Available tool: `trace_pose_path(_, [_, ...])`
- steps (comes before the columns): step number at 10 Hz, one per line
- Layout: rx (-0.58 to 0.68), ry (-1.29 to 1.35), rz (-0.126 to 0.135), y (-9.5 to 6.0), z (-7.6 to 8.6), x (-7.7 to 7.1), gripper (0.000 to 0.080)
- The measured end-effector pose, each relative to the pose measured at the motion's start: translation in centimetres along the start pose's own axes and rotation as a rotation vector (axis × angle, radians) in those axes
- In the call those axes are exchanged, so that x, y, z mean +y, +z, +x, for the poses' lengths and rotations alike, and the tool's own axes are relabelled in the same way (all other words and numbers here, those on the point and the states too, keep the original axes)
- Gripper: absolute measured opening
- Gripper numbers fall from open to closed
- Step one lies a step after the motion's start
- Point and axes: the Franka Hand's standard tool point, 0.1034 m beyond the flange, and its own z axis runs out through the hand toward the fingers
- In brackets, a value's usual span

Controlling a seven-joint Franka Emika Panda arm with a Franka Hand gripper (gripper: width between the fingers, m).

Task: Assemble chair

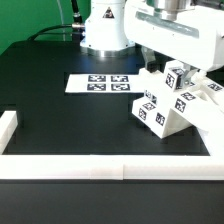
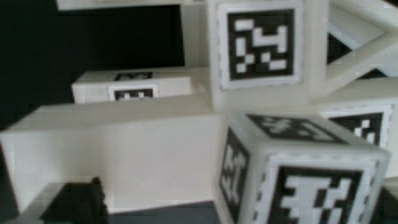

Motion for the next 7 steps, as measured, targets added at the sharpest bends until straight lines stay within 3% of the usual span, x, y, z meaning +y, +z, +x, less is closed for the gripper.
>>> trace_pose_path(7, [0.001,-0.021,-0.004,0.66,-0.11,0.99,0.0649])
